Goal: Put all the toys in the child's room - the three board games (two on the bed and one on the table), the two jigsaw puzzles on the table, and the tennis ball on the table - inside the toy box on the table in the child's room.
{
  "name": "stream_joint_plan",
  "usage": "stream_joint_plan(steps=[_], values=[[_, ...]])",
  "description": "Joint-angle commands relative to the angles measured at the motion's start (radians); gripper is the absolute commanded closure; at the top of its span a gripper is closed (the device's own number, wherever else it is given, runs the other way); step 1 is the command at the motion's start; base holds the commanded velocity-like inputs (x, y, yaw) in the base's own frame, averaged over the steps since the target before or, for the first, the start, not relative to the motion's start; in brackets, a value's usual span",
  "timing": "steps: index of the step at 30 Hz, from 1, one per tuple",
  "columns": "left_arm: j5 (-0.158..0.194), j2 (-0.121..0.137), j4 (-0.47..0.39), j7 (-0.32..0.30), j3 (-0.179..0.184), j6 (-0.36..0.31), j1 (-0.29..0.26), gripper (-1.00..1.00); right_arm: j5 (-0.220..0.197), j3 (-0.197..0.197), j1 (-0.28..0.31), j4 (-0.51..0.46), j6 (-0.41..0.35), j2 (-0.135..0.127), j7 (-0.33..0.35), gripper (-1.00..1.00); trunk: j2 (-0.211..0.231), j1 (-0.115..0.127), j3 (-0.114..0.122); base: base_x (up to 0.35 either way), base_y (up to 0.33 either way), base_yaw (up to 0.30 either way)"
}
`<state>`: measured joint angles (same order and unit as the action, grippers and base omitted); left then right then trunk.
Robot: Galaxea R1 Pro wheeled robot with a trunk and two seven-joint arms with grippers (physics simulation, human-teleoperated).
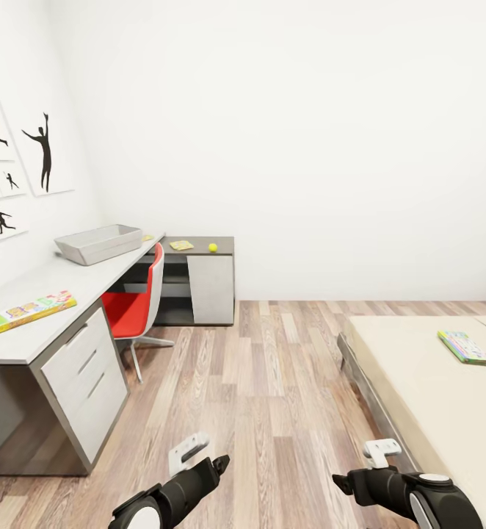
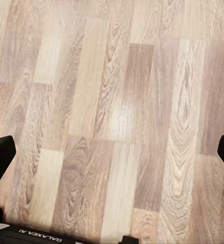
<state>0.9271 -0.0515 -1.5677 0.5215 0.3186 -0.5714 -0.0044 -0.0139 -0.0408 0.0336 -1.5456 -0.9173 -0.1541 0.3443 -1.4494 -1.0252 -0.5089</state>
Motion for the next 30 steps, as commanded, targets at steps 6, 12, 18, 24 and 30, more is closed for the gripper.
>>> stream_joint_plan(steps=[6, 12, 18, 24, 30], values=[[0.011, -0.003, -0.002, 0.008, 0.001, -0.003, -0.001, -1.0, -0.001, 0.0, 0.0, -0.001, -0.005, -0.002, 0.002, -1.0, -0.001, 0.0, -0.001, -0.099, -0.018, 0.0], [0.012, -0.005, -0.002, 0.005, 0.002, -0.005, -0.001, -1.0, -0.001, 0.002, 0.0, -0.001, -0.005, -0.002, 0.002, -1.0, -0.001, 0.0, -0.001, -0.041, -0.007, 0.0], [0.012, -0.005, -0.002, 0.004, 0.007, -0.006, -0.001, -1.0, -0.001, 0.003, 0.0, -0.001, -0.005, -0.002, 0.002, -1.0, -0.001, 0.0, -0.001, -0.019, -0.003, 0.0], [0.01, -0.004, -0.002, 0.005, 0.019, -0.004, -0.001, -1.0, -0.001, 0.004, 0.0, -0.001, -0.005, -0.002, 0.002, -1.0, -0.001, 0.0, -0.001, -0.008, -0.001, 0.0], [0.009, -0.003, -0.002, 0.005, 0.026, -0.003, -0.002, -1.0, -0.001, 0.004, 0.0, -0.001, -0.005, -0.002, 0.002, -1.0, -0.001, 0.0, -0.001, -0.003, -0.005, 0.0]])
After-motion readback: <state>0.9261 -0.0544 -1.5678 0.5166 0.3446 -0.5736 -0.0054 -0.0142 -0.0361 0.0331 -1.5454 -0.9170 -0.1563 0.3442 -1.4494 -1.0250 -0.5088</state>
